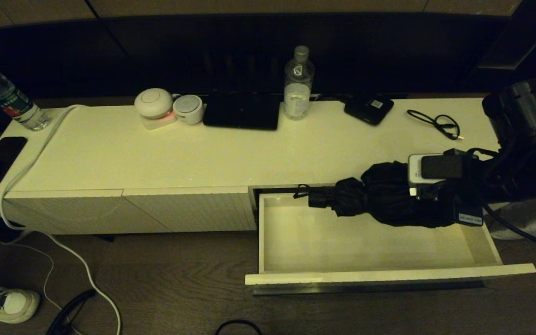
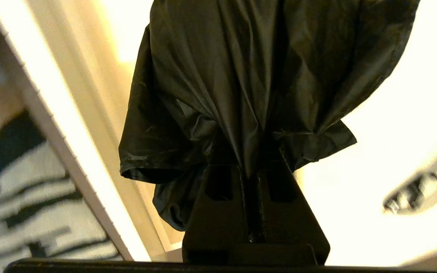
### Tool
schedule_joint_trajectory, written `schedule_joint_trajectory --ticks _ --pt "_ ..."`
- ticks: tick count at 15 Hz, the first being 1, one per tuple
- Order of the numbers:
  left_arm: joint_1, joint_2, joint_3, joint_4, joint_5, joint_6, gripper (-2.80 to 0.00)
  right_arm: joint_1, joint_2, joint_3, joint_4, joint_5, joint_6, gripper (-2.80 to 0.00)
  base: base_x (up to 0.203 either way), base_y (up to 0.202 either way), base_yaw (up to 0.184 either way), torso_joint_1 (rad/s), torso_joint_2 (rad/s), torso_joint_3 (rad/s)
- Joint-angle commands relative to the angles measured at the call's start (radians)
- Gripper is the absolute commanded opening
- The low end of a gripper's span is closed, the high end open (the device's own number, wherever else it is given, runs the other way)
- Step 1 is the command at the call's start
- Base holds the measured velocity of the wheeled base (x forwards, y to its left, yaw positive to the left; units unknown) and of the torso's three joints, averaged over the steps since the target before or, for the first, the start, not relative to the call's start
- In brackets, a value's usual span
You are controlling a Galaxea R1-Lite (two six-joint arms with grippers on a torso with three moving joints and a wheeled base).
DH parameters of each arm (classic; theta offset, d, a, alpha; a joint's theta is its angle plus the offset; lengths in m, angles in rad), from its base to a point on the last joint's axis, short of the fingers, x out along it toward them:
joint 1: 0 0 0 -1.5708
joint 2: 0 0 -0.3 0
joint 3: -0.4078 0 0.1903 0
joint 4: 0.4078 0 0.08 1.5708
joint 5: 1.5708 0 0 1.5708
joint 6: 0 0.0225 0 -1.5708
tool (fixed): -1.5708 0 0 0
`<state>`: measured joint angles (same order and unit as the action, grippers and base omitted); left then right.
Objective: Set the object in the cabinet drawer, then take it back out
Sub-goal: Take the umbrella out of the drawer and put it on the table
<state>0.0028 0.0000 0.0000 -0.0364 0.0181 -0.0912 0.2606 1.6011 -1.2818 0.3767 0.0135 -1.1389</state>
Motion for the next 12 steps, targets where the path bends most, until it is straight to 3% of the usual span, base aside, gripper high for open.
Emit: schedule_joint_trajectory --ticks 1,6,12 --pt "0.0 -0.002 0.0 0.0 0.0 -0.001 -2.8 0.011 -0.011 -0.031 -0.009 -0.035 0.058 -2.8 0.0 0.0 0.0 0.0 0.0 0.0" --pt "0.0 -0.002 0.0 0.0 0.0 -0.001 -2.8 0.103 0.05 -0.15 -0.011 -0.215 0.378 -2.8 0.0 0.0 0.0 0.0 0.0 0.0" --pt "0.0 -0.002 0.001 0.0 0.0 -0.001 -2.8 0.172 0.142 -0.271 -0.012 -0.295 0.641 -2.8 0.0 0.0 0.0 0.0 0.0 0.0"
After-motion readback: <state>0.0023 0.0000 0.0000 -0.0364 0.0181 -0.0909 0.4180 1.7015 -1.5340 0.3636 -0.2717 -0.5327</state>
